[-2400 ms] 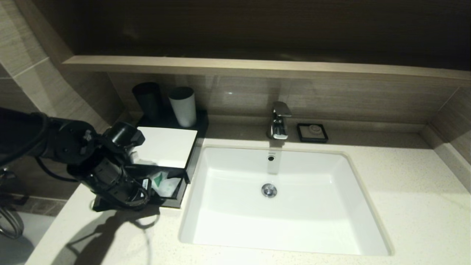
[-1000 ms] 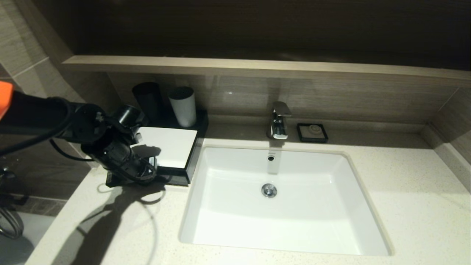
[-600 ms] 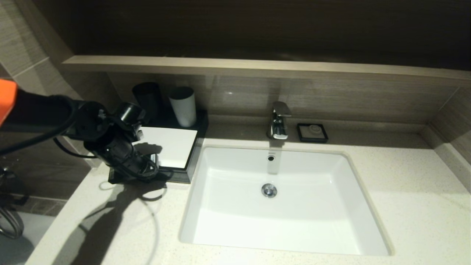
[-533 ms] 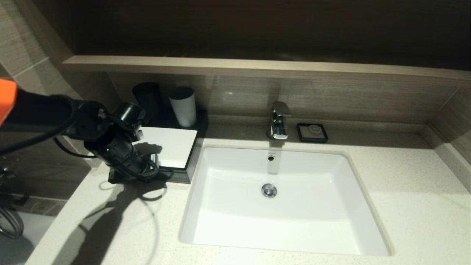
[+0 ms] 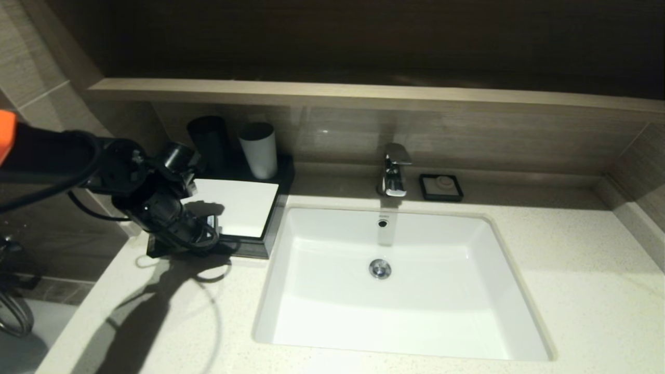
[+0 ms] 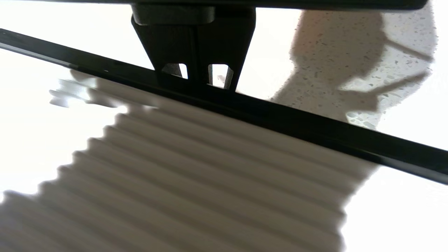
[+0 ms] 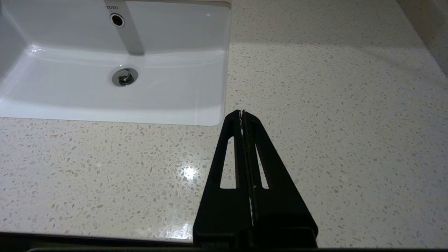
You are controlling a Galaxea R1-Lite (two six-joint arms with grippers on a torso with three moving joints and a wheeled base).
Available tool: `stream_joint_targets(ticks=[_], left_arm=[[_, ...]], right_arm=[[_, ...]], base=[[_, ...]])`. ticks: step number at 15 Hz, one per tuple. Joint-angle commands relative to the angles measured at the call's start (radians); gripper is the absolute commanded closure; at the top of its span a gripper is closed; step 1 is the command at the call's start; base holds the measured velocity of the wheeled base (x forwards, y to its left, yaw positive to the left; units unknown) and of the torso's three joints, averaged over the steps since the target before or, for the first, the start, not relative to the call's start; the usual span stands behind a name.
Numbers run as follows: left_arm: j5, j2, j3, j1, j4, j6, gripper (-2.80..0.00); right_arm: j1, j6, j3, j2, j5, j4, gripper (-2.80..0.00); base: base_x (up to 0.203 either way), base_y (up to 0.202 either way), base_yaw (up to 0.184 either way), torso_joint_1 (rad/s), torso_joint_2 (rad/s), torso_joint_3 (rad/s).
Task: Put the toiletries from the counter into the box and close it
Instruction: Close the drawer
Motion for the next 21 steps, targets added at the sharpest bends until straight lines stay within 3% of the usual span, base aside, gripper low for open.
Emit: stream_joint_targets(ticks=[1,9,14,21], left_arm=[[0.000,-0.006,-0.006,0.010,0.002,0.000,0.00],[-0.001,-0.030,-0.022,0.017,0.034,-0.002,0.00],[-0.010,-0.158,0.024,0.016,0.167,0.000,0.00],[-0.022,-0.399,0.154,0.016,0.185,0.024,0.00]], right_arm=[[0.000,0.000,0.000,-0.001,0.000,0.000,0.00],[0.000,-0.001,0.000,-0.001,0.000,0.000,0.00],[0.000,0.001,0.000,-0.001,0.000,0.000,0.00],[0.000,-0.001,0.000,-0.001,0.000,0.000,0.00]], base=[[0.000,0.000,0.000,0.000,0.00,0.000],[0.000,0.000,0.000,0.000,0.00,0.000],[0.000,0.000,0.000,0.000,0.00,0.000],[0.000,0.000,0.000,0.000,0.00,0.000]])
